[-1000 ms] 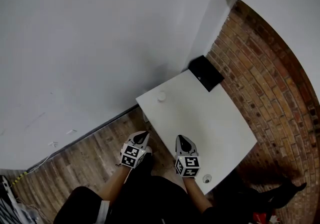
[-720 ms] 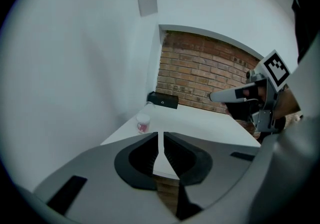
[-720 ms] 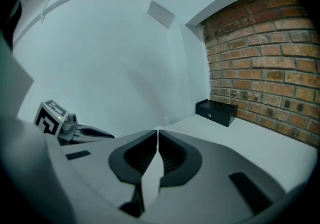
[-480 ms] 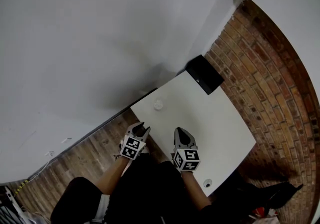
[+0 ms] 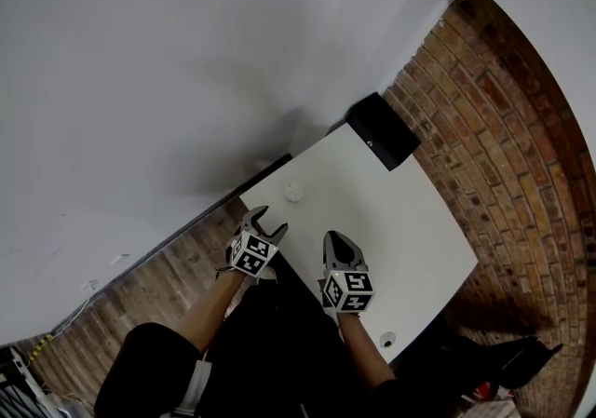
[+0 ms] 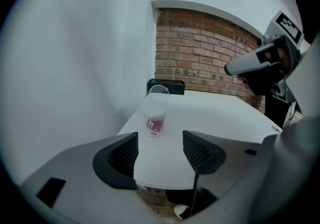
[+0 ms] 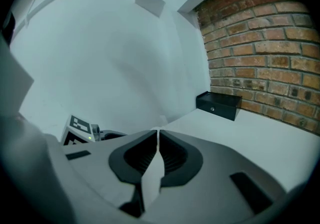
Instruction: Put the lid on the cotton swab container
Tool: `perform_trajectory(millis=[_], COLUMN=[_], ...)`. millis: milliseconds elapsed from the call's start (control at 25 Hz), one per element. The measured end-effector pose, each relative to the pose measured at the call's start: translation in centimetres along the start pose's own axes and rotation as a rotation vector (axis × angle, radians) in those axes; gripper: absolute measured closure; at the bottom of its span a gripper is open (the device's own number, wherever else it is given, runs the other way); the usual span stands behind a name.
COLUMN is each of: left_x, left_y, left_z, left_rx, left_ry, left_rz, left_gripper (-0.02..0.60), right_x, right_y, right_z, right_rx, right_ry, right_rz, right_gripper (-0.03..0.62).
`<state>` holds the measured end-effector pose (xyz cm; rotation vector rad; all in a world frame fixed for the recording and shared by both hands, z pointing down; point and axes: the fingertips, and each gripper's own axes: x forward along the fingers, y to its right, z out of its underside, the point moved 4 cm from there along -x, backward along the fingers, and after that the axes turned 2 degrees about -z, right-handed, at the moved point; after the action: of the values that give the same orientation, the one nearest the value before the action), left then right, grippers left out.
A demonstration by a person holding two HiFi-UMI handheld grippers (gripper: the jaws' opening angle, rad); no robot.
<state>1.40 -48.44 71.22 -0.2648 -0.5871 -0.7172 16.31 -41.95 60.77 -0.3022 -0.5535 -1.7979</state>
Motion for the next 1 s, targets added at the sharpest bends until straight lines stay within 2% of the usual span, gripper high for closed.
perform_trajectory(millis=[280,520,800,1000], left_x=[3.7,6.8,9.0,9.3], left_y=[-1.2,-1.6,-1.6,-1.7], left_z=[-0.1,-0.6,-1.1,-1.3], left_rx=[0.013,0.083,0.130,0.170], left_ry=[-0.033,-0.055,-0.072,-0.062], left_rz=[0.005,0.031,0.050,0.060], left_gripper=[0.303,0.304,0.304,0.344], right_x=[2.3,5.2,8.5,11.0], right_y=[0.7,1.8,2.8,3.6], right_z=[-1.5,-2.1,-2.2,-2.4], right_rx=[-0.023,-0.017,-0.016,-0.040], right_ry=[-0.013,-0.050,-0.096,-0.134], right_rz=[-0.028,-0.045,-0.078,-0.128], right_gripper=[0.571,0.571,0.571,0.569])
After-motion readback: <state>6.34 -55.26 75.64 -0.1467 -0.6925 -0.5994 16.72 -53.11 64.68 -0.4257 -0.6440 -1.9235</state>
